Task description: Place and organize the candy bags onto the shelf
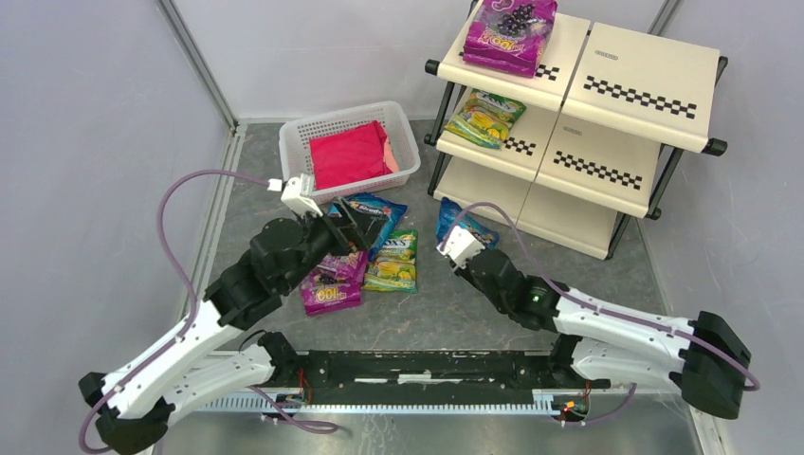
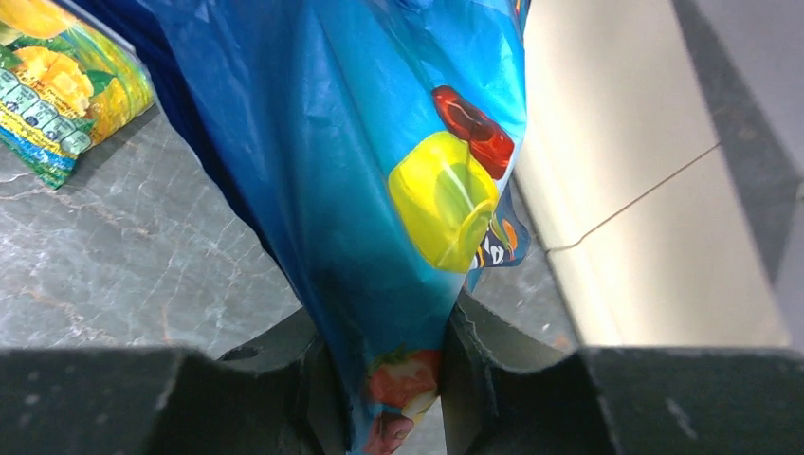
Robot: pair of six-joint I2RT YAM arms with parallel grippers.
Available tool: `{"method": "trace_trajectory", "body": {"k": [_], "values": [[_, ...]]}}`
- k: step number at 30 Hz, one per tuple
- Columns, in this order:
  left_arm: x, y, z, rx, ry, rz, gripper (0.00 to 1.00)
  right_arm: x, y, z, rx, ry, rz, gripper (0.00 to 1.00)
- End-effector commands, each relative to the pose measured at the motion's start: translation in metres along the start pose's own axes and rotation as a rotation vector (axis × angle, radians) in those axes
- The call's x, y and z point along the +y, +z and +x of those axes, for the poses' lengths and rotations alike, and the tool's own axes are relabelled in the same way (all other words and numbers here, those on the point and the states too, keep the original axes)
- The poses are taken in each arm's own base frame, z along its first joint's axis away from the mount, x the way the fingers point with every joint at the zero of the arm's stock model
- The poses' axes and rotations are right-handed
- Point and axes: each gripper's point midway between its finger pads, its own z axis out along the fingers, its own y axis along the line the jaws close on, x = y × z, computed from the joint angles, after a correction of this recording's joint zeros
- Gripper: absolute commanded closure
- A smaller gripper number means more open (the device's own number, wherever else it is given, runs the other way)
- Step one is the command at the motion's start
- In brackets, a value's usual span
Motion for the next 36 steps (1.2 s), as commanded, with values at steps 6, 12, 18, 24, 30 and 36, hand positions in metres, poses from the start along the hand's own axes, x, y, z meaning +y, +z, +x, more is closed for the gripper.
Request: {"method": "trace_trajectory", "body": {"k": [6, 12, 18, 24, 30, 36], "values": [[0.042, -0.021, -0.010, -0.017, 0.303, -0.138, 0.00, -0.053, 0.029, -0.094, -0.030, -0.251, 0.170, 0.79], [0.052, -0.026, -0.007, -0.036, 0.364, -0.130, 0.00, -0.085, 0.063, -0.088, 0.118, -0.339, 0.307, 0.80], [0.053, -0.030, 0.003, -0.016, 0.388, -0.088, 0.00, -0.119, 0.094, -0.080, 0.213, -0.360, 0.411, 0.82], [0.050, -0.037, 0.000, -0.027, 0.393, -0.062, 0.00, -0.141, 0.124, -0.065, 0.290, -0.371, 0.472, 0.81], [0.054, -0.044, -0.009, -0.072, 0.391, -0.082, 0.00, -0.151, 0.149, -0.057, 0.283, -0.364, 0.510, 0.69], [0.059, -0.043, -0.006, -0.060, 0.392, -0.099, 0.00, -0.132, 0.154, -0.051, 0.297, -0.411, 0.376, 0.25]]}}
